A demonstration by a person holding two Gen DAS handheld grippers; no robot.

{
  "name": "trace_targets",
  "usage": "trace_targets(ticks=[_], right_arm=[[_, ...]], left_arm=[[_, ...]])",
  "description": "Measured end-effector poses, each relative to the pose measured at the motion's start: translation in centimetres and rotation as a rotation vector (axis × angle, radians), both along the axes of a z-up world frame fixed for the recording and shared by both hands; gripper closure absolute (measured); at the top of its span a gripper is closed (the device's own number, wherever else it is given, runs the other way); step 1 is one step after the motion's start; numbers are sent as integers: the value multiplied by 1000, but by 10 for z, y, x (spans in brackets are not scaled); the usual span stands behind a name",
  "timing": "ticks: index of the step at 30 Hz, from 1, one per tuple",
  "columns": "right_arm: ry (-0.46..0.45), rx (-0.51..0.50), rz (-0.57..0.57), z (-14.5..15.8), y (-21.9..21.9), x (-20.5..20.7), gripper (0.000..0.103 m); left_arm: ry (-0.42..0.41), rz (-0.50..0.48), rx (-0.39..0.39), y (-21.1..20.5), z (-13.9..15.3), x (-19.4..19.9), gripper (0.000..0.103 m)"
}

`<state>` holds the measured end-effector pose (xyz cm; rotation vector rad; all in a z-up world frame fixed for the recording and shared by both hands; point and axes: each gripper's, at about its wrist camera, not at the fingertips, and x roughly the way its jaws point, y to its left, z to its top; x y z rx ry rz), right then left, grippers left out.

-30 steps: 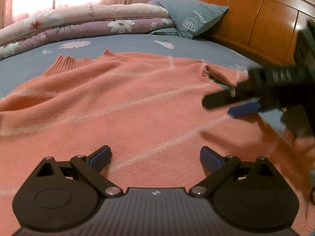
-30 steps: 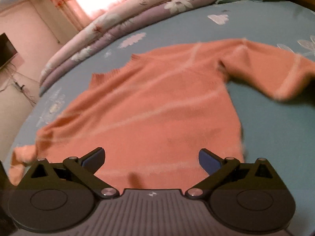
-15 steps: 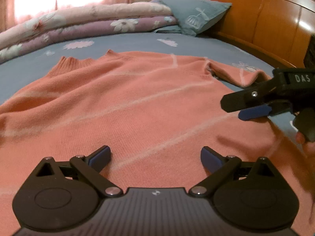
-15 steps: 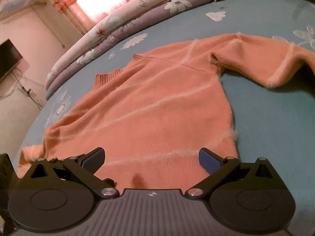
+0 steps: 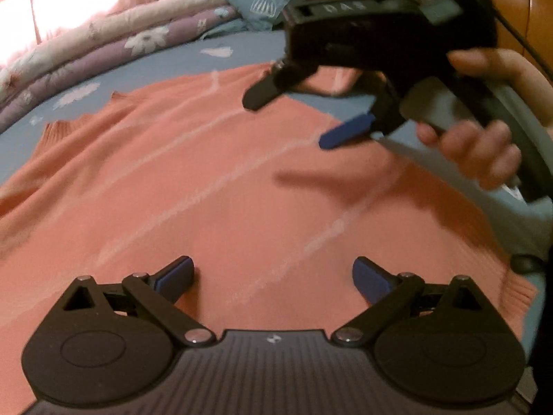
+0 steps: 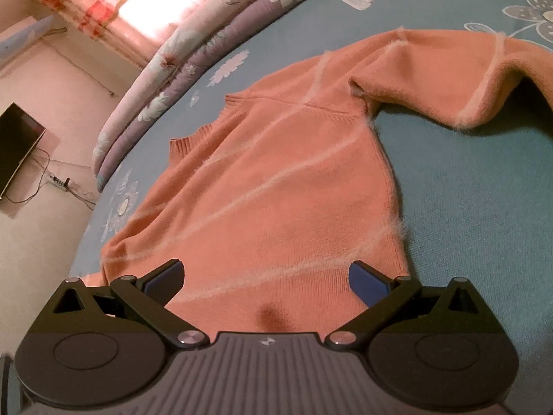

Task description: Fold clothes

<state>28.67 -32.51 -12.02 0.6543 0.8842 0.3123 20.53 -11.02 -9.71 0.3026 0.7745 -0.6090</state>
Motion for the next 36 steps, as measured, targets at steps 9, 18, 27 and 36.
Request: trace_targets(ticks=[9,18,27,36], right_arm=[[35,-18,-9,4,3,-4,0],[82,-74,-48,9,14,1,0],[69,-68,32,10,31,9,0],[31,-40,82,6,44,28,0]], left_arm=[[51,124,12,45,14,-42,4],[98,134,6,43,11,-18,4],[-142,266,47,103,88,99,6],[-53,293,191,123,46,275,64]])
